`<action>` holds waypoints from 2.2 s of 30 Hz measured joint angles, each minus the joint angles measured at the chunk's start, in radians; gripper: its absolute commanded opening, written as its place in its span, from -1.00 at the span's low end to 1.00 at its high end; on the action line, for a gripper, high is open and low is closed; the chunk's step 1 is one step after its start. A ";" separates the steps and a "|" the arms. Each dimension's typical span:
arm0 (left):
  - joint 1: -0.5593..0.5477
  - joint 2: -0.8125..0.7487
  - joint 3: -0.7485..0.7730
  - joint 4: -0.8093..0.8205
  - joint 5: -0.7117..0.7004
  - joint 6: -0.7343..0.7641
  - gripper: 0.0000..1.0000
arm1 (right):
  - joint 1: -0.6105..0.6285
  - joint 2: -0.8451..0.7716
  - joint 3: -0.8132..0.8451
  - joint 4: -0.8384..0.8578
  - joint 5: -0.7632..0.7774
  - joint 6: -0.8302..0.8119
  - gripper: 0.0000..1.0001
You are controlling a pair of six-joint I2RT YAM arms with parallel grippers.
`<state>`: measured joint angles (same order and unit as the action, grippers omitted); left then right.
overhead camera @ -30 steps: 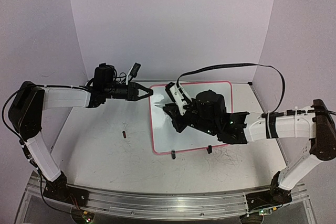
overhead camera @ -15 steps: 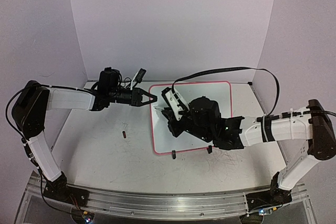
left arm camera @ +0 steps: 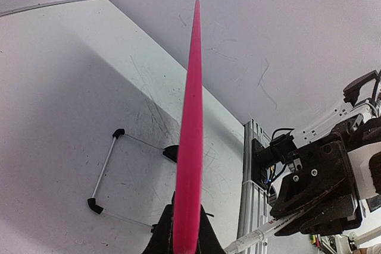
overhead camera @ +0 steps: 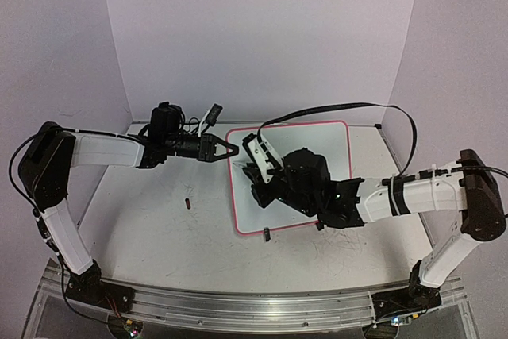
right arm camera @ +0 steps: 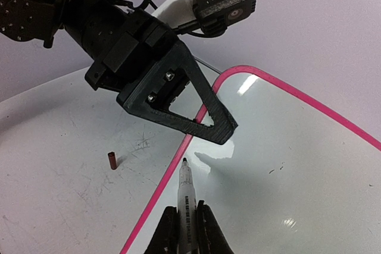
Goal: Write a sentence on the whiteboard
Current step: Hold the whiteboard at the center of the board, then write a sentence on the whiteboard.
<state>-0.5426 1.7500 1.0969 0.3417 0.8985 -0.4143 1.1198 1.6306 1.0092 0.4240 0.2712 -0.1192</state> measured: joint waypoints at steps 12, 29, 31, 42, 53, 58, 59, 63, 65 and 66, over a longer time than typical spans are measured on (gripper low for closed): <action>0.000 0.000 -0.011 0.008 0.013 0.040 -1.00 | 0.000 0.000 -0.024 0.009 0.005 0.000 -1.00; 0.000 0.000 -0.011 0.008 0.015 0.043 -1.00 | 0.000 0.008 -0.024 0.011 0.029 0.000 -1.00; 0.000 0.000 -0.011 0.008 0.015 0.043 -1.00 | 0.000 0.009 -0.024 0.011 0.028 0.000 -1.00; 0.000 0.000 -0.011 0.008 0.015 0.043 -1.00 | 0.000 0.020 -0.024 0.016 0.017 0.000 -1.00; 0.000 0.000 -0.011 0.008 0.015 0.043 -1.00 | 0.000 0.026 -0.022 0.018 0.020 0.000 -1.00; 0.000 0.000 -0.011 0.008 0.015 0.043 -1.00 | 0.000 0.038 -0.022 0.021 0.023 0.001 -1.00; 0.000 0.000 -0.011 0.008 0.015 0.043 -1.00 | 0.000 0.040 -0.022 0.021 0.023 0.001 -1.00; 0.000 0.000 -0.011 0.008 0.016 0.043 -1.00 | 0.000 0.040 -0.021 0.019 0.027 0.003 -1.00; 0.000 0.000 -0.011 0.008 0.016 0.043 -1.00 | 0.000 0.040 -0.021 0.018 0.028 0.004 -1.00; 0.000 0.000 -0.011 0.008 0.016 0.043 -1.00 | 0.000 0.040 -0.021 0.017 0.029 0.005 -1.00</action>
<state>-0.5425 1.7500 1.0859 0.3492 0.9142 -0.3714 1.1198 1.6703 0.9878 0.4414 0.3000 -0.1142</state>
